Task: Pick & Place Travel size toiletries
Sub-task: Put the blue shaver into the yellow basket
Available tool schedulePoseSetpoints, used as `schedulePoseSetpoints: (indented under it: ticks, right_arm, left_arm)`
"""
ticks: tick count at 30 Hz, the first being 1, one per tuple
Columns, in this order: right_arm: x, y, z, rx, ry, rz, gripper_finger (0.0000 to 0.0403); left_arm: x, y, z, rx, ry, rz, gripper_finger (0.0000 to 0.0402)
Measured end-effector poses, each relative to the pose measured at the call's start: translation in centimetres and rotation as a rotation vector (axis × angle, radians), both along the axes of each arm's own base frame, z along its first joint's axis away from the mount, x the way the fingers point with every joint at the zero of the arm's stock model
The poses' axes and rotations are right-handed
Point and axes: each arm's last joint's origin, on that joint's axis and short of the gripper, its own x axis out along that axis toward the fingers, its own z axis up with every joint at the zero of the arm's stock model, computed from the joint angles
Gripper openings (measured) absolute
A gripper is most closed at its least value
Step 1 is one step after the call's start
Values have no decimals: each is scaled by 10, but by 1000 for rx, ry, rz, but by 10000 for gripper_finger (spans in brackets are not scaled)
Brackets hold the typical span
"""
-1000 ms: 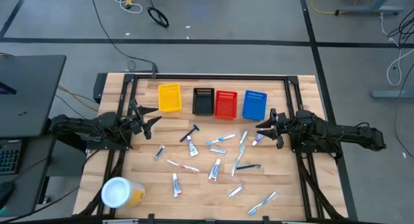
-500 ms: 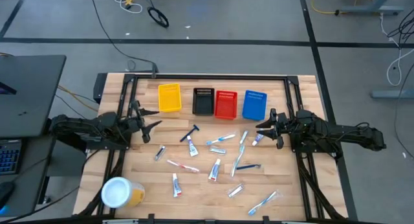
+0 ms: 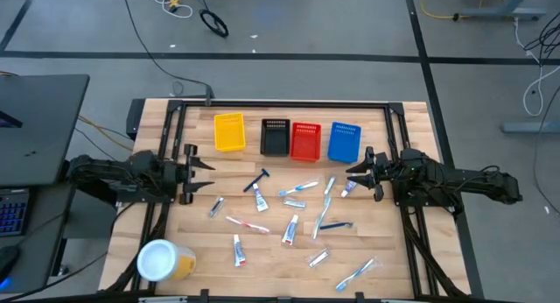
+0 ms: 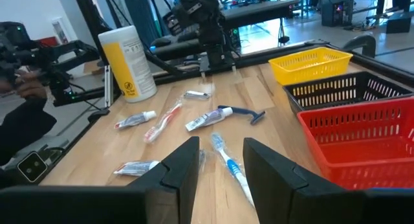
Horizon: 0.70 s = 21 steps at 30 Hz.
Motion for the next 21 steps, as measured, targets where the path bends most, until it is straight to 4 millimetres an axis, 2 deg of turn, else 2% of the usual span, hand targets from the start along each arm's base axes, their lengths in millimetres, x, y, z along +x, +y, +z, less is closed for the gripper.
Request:
schedulePoseSetpoints:
  ticks: [7,11,15,21]
  right_arm:
    - [0,-7,3,-26,-32,-236,131]
    - [-1,-11,4,-37,-32,-377,131]
    - [-1,-12,4,-14,-35,-414,131]
    - [-1,-12,6,117,-77,-418,131]
  left_arm:
    - [-4,1,13,8,-141,12,189]
    - [-8,4,20,21,-218,136,189]
    - [-9,8,21,-20,-223,256,189]
    - [-5,8,14,-139,-153,228,182]
